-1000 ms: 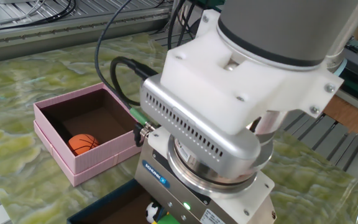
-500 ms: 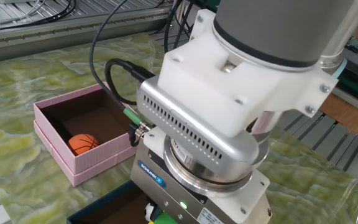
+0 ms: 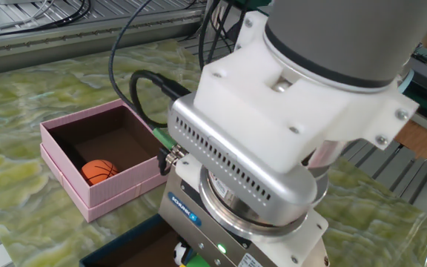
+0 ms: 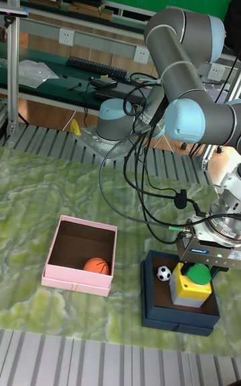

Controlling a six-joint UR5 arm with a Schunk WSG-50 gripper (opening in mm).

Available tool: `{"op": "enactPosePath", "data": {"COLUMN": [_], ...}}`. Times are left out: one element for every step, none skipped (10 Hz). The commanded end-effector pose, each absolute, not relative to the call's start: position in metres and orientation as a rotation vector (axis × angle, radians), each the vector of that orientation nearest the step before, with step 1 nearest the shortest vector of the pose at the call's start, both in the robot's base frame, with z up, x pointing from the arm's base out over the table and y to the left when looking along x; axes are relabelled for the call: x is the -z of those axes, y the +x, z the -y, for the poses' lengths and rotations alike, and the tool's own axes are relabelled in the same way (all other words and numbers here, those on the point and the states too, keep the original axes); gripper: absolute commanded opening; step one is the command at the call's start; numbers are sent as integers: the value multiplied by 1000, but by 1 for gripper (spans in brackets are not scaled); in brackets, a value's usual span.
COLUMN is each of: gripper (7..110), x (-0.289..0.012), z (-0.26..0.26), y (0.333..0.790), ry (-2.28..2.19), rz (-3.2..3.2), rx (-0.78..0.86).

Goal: Move an object from one box to another

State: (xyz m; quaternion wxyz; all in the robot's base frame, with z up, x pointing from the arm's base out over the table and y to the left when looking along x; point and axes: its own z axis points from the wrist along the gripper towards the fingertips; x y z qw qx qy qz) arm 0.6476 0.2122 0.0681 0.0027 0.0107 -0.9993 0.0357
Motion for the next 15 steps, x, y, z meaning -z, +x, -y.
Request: {"op": "enactPosePath", "data": {"gripper": [22, 7, 7, 7, 7, 7, 7, 7, 7, 7, 7, 7, 7, 7, 7], "x": [-73, -77, -83, -89, -93, -96, -101, -109, -116, -124, -131, -138, -144, -149, -154], "z": [-209, -210, -210, -213, -214, -215, -214, -212, -212, -209, -205, -200, -197, -194, -190], "y": [642, 641, 639, 639, 640, 642, 645, 647, 650, 653, 655, 658, 658, 658, 657], "ry": [-23, -28, -31, -37, -42, -44, -39, -27, -20, -12, -5, 9, 21, 28, 37], "rz": [3109, 3104, 3098, 3096, 3097, 3098, 3098, 3095, 3095, 3095, 3092, 3092, 3089, 3085, 3082], "rx": [-142, -139, -132, -111, -104, -92, -85, -75, -51, -44, -37, -34, -31, -28, -28]}}
